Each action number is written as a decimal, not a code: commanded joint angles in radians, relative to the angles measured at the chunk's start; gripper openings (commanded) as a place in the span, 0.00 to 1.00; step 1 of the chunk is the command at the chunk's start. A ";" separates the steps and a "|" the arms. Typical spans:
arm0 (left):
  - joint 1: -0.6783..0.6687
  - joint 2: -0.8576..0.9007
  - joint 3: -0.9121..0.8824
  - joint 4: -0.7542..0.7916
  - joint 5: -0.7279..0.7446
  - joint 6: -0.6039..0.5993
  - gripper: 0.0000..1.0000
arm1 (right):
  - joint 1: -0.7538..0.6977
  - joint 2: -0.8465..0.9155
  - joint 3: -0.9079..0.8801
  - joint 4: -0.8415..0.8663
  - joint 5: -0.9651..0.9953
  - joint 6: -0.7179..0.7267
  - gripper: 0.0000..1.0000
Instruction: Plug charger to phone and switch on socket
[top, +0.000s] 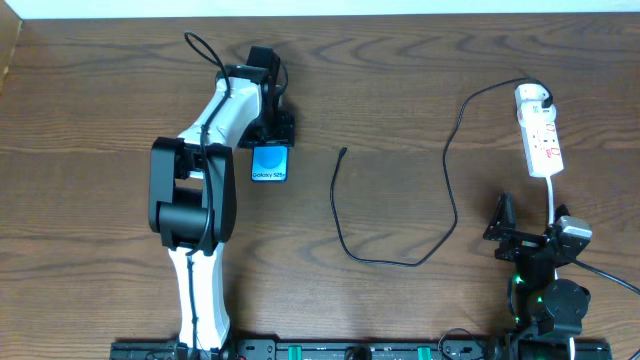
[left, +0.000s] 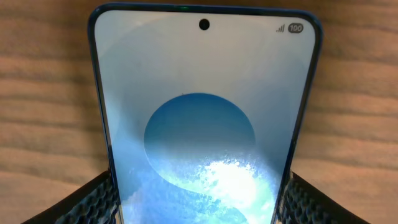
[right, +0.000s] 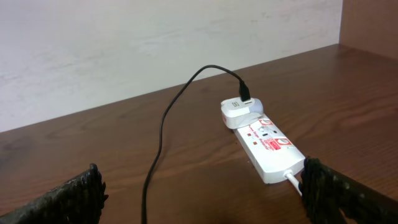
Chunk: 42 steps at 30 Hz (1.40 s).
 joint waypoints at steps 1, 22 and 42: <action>0.001 -0.114 0.005 -0.045 0.051 -0.050 0.66 | 0.004 -0.006 -0.002 -0.002 0.008 -0.011 0.99; 0.096 -0.200 0.005 -0.118 0.583 -0.470 0.66 | 0.003 -0.003 -0.002 -0.004 -0.037 0.084 0.99; 0.098 -0.200 0.005 0.044 1.092 -1.078 0.65 | 0.003 0.455 0.167 -0.077 -0.245 0.132 0.99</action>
